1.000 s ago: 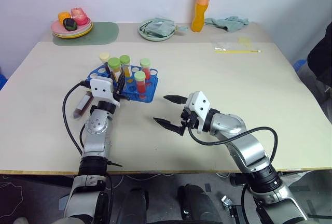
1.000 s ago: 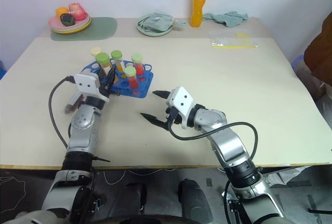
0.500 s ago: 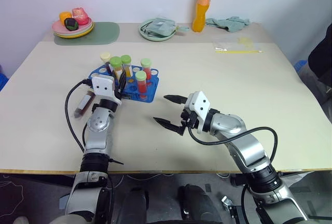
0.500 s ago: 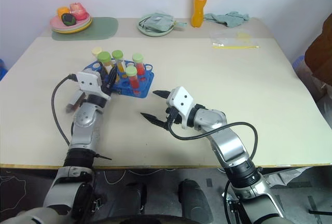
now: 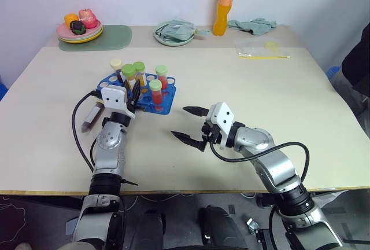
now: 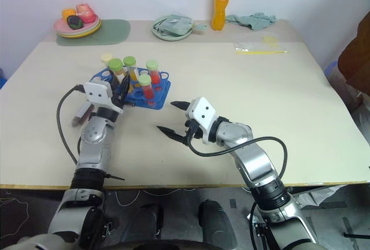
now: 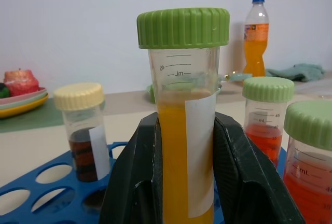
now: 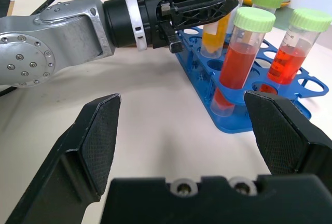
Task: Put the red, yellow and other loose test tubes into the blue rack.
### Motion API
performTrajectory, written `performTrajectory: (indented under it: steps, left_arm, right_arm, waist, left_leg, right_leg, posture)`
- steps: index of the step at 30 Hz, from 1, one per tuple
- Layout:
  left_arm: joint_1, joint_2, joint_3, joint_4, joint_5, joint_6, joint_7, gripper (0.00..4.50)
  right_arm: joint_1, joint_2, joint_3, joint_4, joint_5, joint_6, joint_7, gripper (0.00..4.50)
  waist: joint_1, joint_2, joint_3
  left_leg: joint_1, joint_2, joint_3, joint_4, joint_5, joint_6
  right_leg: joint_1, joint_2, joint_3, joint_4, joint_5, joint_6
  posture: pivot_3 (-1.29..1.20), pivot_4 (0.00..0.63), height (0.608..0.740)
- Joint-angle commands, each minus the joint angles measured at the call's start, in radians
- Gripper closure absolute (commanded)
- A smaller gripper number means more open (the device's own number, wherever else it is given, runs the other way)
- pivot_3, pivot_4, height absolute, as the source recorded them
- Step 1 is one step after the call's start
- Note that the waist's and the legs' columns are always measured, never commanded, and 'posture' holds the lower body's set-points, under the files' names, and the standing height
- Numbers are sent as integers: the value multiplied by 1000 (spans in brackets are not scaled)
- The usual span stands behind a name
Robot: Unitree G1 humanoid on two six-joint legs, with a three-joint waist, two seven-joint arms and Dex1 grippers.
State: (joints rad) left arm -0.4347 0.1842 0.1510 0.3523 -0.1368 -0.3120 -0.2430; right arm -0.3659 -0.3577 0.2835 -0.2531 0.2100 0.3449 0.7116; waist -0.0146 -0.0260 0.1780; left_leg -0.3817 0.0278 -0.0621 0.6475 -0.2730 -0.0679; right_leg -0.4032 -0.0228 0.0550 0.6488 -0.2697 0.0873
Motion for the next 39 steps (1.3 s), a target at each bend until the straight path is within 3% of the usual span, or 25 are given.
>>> performTrajectory:
  steps: [1,34,39]
  left_arm:
    - [11,6,-8,-19,14,4,8,3764]
    - [18,-8,-4,-30,-23,53,1,3764]
    - [24,5,5,-61,-28,64,0,1271]
  right_arm:
    - [-1,4,-15,-45,10,-8,1,281]
    - [0,-1,-18,-43,13,-7,7,281]
    - [-2,-6,-19,-43,8,-11,8,281]
  waist:
    - [0,0,0]
    - [0,0,0]
    - [0,0,0]
  left_leg:
    - [0,0,0,0,0,0]
    - [0,0,0,0,0,0]
    - [0,0,0,0,0,0]
  right_leg:
    - [0,0,0,0,0,0]
    - [0,0,0,0,0,0]
    - [0,0,0,0,0,0]
  posture:
    - [0,150,740]
    - [0,150,740]
    - [0,150,740]
